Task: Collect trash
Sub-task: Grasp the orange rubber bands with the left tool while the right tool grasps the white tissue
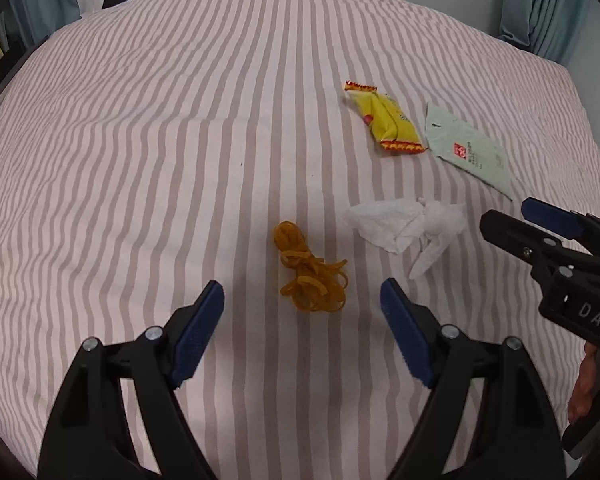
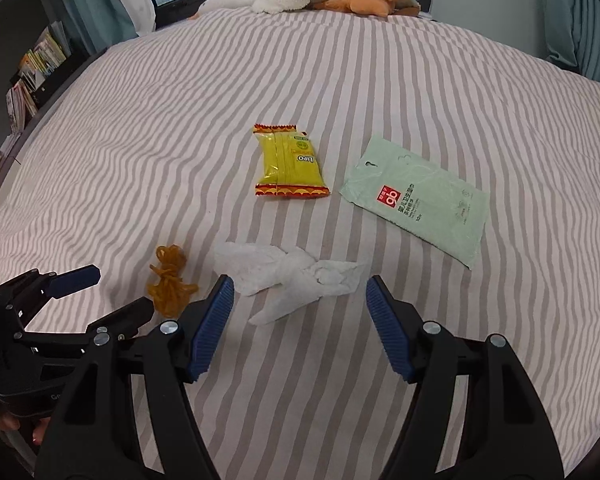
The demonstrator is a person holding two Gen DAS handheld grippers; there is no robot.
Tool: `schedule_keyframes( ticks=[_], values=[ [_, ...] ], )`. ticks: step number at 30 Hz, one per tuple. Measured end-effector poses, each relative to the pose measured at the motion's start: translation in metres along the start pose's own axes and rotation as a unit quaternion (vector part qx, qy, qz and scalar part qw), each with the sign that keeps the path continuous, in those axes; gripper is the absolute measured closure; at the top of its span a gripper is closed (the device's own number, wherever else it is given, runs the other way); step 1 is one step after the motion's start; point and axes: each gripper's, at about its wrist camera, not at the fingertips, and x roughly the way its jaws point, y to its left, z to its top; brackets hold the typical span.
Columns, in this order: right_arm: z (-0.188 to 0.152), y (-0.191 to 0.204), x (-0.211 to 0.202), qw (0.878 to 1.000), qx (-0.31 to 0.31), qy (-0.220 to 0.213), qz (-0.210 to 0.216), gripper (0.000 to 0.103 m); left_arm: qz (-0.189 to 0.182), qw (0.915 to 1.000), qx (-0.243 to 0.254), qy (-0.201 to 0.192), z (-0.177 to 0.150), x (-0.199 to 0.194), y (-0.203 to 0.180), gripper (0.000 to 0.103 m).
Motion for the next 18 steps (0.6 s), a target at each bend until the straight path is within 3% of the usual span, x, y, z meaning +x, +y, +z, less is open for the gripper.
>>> schedule_keyframes(
  ticks=[6, 8, 10, 13, 15, 16, 18],
  values=[
    [-0.002, -0.004, 0.04, 1.0, -0.002, 0.024, -0.005, 0.037, 0.008, 1.0, 0.002, 0.003, 0.001, 0.031, 0.0, 0.023],
    [-0.003, -0.005, 0.052, 0.999, -0.003, 0.032, -0.005, 0.037, 0.012, 0.9999, 0.002, 0.008, 0.0, 0.042, 0.0, 0.027],
    [-0.003, -0.005, 0.06, 0.999, -0.002, 0.038, -0.004, 0.037, 0.012, 0.9998, 0.003, 0.017, 0.0, 0.053, 0.001, 0.047],
    [-0.005, -0.002, 0.07, 0.999, -0.008, 0.049, -0.003, 0.037, 0.008, 0.9998, 0.005, 0.019, -0.002, 0.06, 0.001, 0.057],
    [-0.006, 0.002, 0.076, 0.998, -0.017, 0.054, -0.004, 0.047, 0.0, 0.9998, 0.01, 0.018, -0.002, 0.059, -0.001, 0.067],
    [-0.006, 0.005, 0.078, 0.998, -0.022, 0.057, -0.004, 0.059, -0.004, 0.9998, 0.01, 0.018, -0.002, 0.06, -0.001, 0.074],
    [-0.006, 0.009, 0.081, 0.998, -0.032, 0.062, -0.005, 0.07, -0.012, 0.9997, 0.01, 0.021, -0.002, 0.061, -0.004, 0.083]
  ],
)
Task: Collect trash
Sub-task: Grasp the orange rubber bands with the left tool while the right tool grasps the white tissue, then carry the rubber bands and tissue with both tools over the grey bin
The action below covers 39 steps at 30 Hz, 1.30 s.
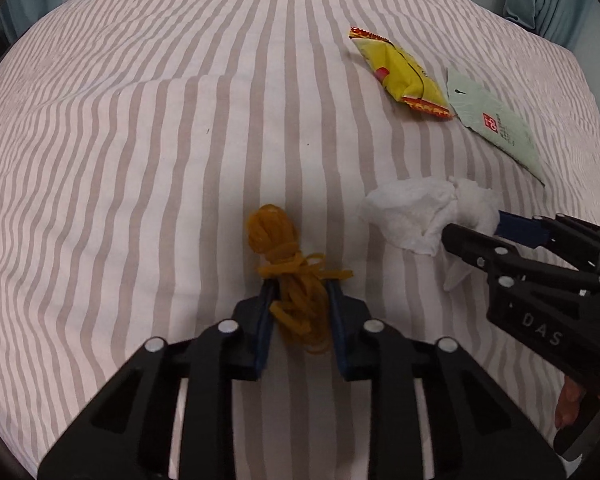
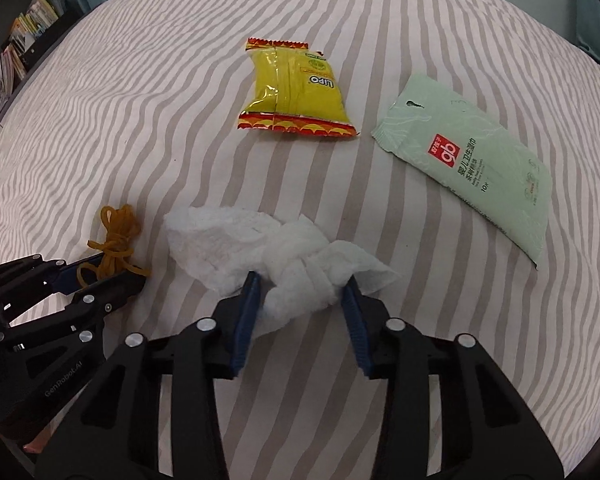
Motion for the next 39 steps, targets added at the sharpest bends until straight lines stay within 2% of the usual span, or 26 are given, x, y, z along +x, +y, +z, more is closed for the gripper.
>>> schedule_keyframes(
  ticks=[1, 4, 10, 18, 31, 39],
  values=[
    [0.0, 0.001, -0.001, 1.0, -0.003, 0.0, 0.001, 0.079, -0.002, 1.0, 0.001, 0.0, 0.0, 0.0, -0.001, 0.086],
    [-0.001, 0.001, -0.007, 1.0, 0.001, -0.004, 0.011, 0.081, -0.006, 1.0, 0.002, -0.002, 0.0, -0.004, -0.004, 0.089],
    [-0.008, 0.002, -0.042, 0.999, 0.009, -0.025, 0.026, 0.082, -0.02, 0.9997, -0.01, -0.007, -0.002, -0.032, 0.006, 0.089],
    [-0.03, 0.01, -0.096, 0.998, 0.009, -0.043, 0.036, 0.082, -0.025, 0.9994, -0.011, -0.021, -0.023, -0.078, 0.007, 0.089],
    [-0.095, 0.011, -0.214, 0.995, 0.013, -0.094, 0.029, 0.082, -0.025, 0.9974, 0.002, -0.068, -0.076, -0.183, -0.016, 0.089],
    [-0.15, 0.018, -0.278, 0.992, 0.011, -0.124, 0.036, 0.082, -0.019, 0.9945, -0.001, -0.103, -0.126, -0.248, -0.038, 0.089]
  ],
)
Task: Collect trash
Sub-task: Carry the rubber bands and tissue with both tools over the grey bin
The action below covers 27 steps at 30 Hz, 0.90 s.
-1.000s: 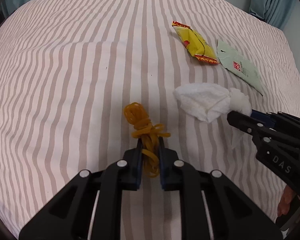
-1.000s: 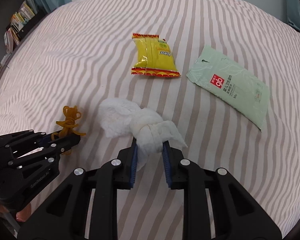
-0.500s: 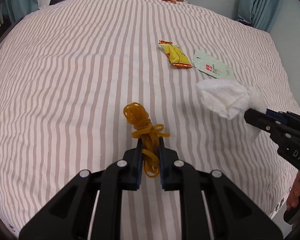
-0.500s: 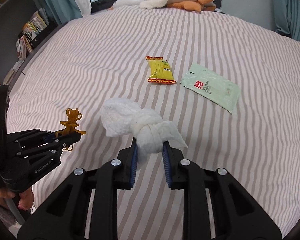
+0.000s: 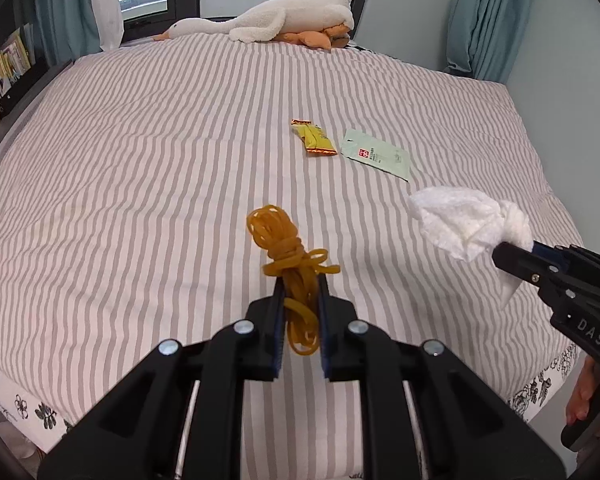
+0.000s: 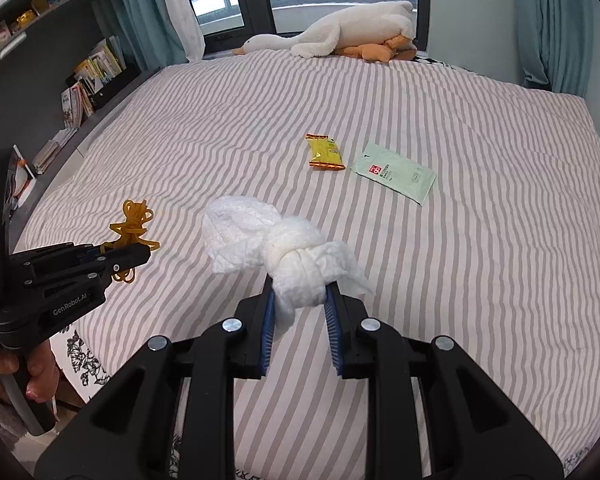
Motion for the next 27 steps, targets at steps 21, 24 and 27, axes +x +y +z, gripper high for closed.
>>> schedule_keyframes(
  ticks=[21, 24, 27],
  values=[
    [-0.086, 0.094, -0.089, 0.981, -0.155, -0.004, 0.118, 0.082, 0.08, 0.9855, -0.134, -0.066, -0.146, -0.144, 0.011, 0.089],
    [-0.098, 0.12, -0.09, 0.972, -0.188, 0.005, 0.144, 0.082, 0.1, 0.9784, -0.168, -0.068, -0.174, -0.161, 0.022, 0.089],
    [-0.109, 0.148, -0.092, 0.96, -0.222, 0.015, 0.167, 0.081, 0.119, 0.9701, -0.198, -0.073, -0.198, -0.178, 0.034, 0.089]
  ],
)
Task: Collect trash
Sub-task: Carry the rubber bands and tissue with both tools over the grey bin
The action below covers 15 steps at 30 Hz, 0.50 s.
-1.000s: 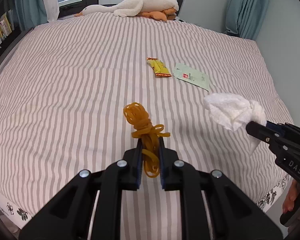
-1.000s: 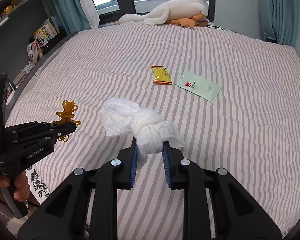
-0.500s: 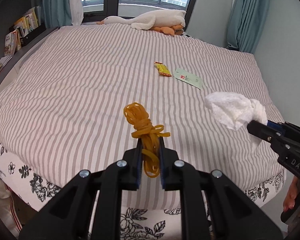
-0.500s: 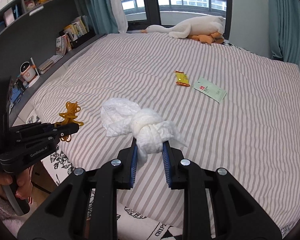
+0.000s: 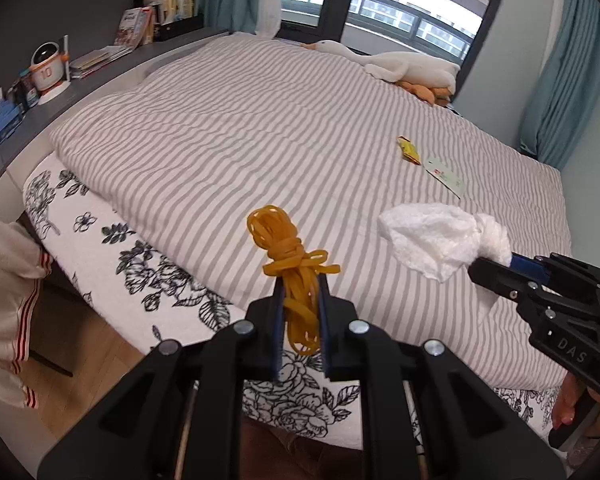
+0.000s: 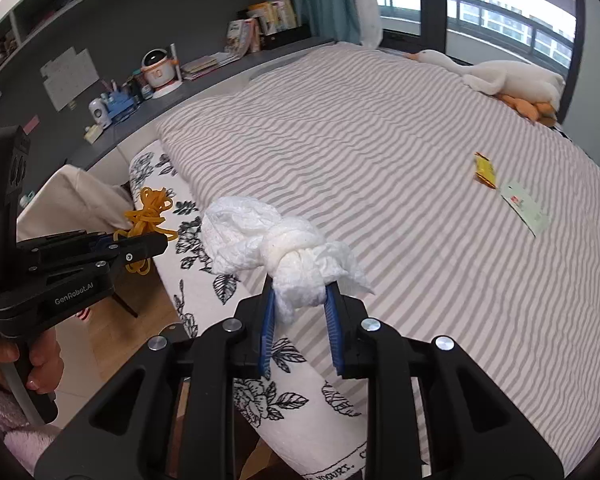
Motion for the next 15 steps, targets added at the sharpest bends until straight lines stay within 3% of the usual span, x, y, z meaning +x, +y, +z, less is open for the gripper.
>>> schedule_keyframes(
  ticks=[15],
  values=[
    [0.008, 0.181, 0.031, 0.99, -0.117, 0.024, 0.08, 0.081, 0.076, 0.9902, -0.114, -0.027, -0.073, -0.092, 0.15, 0.089]
  ],
)
